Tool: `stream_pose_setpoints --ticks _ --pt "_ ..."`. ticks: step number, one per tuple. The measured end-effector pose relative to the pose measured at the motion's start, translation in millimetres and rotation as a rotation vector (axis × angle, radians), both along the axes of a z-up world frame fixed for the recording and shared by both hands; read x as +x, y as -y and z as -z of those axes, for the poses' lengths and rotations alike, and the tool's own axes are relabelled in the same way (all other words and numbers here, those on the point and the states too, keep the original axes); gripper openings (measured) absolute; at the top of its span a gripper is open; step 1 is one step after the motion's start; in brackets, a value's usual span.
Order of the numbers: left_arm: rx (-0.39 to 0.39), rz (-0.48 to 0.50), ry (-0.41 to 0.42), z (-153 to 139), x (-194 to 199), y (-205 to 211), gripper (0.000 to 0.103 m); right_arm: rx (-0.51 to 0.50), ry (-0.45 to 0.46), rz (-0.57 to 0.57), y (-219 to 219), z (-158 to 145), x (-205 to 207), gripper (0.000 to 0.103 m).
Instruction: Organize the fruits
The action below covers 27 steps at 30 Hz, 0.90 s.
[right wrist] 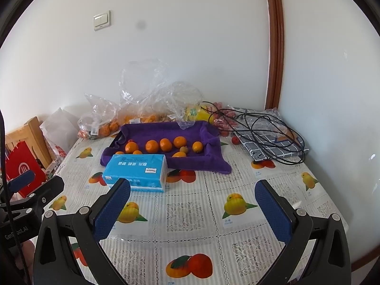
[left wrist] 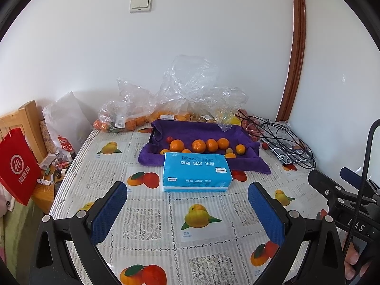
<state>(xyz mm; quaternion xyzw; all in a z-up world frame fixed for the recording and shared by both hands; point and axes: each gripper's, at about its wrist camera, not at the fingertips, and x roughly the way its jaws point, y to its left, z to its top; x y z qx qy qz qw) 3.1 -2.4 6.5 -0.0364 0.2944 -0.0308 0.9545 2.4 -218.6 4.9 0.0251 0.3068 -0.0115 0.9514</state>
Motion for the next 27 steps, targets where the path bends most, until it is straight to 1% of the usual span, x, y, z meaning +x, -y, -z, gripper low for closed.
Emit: stream_pose_setpoints --ticks 27 --pt "-0.004 0.011 -0.007 2.6 -0.1 1.3 0.103 0.006 -0.001 -0.004 0.1 0.0 -2.1 0.103"
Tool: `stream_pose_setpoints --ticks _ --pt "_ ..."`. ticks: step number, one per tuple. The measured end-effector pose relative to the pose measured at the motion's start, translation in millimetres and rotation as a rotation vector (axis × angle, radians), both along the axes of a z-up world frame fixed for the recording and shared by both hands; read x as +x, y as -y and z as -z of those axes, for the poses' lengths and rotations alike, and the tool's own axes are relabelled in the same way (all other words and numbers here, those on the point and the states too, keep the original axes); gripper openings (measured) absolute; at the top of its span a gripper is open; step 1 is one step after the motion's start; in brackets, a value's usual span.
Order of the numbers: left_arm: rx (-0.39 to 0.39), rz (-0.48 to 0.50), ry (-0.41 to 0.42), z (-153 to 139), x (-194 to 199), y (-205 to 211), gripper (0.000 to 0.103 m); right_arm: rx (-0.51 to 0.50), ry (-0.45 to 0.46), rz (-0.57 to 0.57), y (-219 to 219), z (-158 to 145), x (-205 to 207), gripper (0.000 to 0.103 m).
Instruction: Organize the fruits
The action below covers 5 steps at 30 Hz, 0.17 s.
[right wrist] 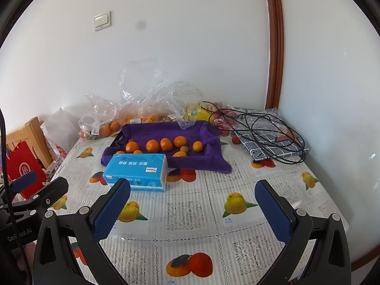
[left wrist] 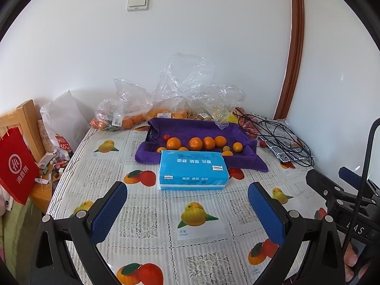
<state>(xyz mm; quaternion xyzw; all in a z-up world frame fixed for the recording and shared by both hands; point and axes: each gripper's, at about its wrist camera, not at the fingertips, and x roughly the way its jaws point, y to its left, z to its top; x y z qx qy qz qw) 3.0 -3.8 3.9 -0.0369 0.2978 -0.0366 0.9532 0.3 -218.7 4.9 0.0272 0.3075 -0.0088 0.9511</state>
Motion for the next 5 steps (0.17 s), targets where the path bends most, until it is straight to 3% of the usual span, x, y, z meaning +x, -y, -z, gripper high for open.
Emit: stream_pose_setpoints --ticks 5 --pt "-0.012 0.006 0.012 -1.7 -1.2 -0.3 0.103 -0.005 0.006 -0.007 -1.0 0.3 -0.1 0.103"
